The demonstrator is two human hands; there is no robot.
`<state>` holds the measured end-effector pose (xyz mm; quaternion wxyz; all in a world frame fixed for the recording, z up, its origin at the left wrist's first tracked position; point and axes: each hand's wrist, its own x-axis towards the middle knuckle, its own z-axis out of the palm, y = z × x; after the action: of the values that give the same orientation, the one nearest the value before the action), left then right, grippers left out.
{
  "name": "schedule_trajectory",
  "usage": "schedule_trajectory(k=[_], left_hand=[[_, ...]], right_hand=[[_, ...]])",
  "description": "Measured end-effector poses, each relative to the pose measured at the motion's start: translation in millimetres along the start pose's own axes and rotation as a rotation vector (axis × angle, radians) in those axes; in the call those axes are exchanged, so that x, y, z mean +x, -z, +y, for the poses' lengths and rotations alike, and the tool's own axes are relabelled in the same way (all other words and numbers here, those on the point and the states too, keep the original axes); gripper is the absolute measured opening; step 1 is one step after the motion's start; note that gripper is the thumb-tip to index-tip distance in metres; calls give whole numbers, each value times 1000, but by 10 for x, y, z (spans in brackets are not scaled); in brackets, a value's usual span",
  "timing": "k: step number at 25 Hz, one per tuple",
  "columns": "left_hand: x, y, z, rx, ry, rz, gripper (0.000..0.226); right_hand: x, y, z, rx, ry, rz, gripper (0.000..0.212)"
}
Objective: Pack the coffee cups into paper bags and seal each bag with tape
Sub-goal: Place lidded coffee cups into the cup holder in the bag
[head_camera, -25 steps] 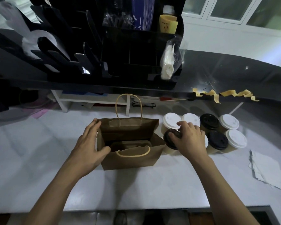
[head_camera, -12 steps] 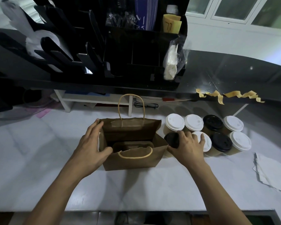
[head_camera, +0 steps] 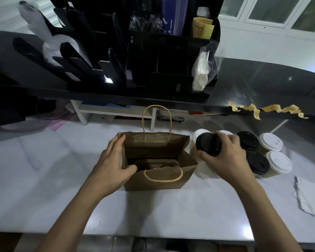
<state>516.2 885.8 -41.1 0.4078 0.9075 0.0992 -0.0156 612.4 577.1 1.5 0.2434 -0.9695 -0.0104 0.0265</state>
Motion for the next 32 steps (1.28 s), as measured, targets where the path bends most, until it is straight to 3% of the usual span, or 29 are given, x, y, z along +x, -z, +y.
schedule_trajectory(k=[5,10,14,20,32], left_hand=[[3,18,33,28,3,0,98],[5,6,88,55,12,13,93],[1,-19,109,66,5,14,92],[4,-22,123,81,0,7,97],[-73,15,144,65,11,-25,102]], right_hand=[[-53,384,-257,210,125,177,79],[-154,552,-468,305,240,251,75],[-203,531,-634,406,326,92,73],[-123,230,-863,274,418,-252,75],[150,-359,-1060,-178,640,-499,85]])
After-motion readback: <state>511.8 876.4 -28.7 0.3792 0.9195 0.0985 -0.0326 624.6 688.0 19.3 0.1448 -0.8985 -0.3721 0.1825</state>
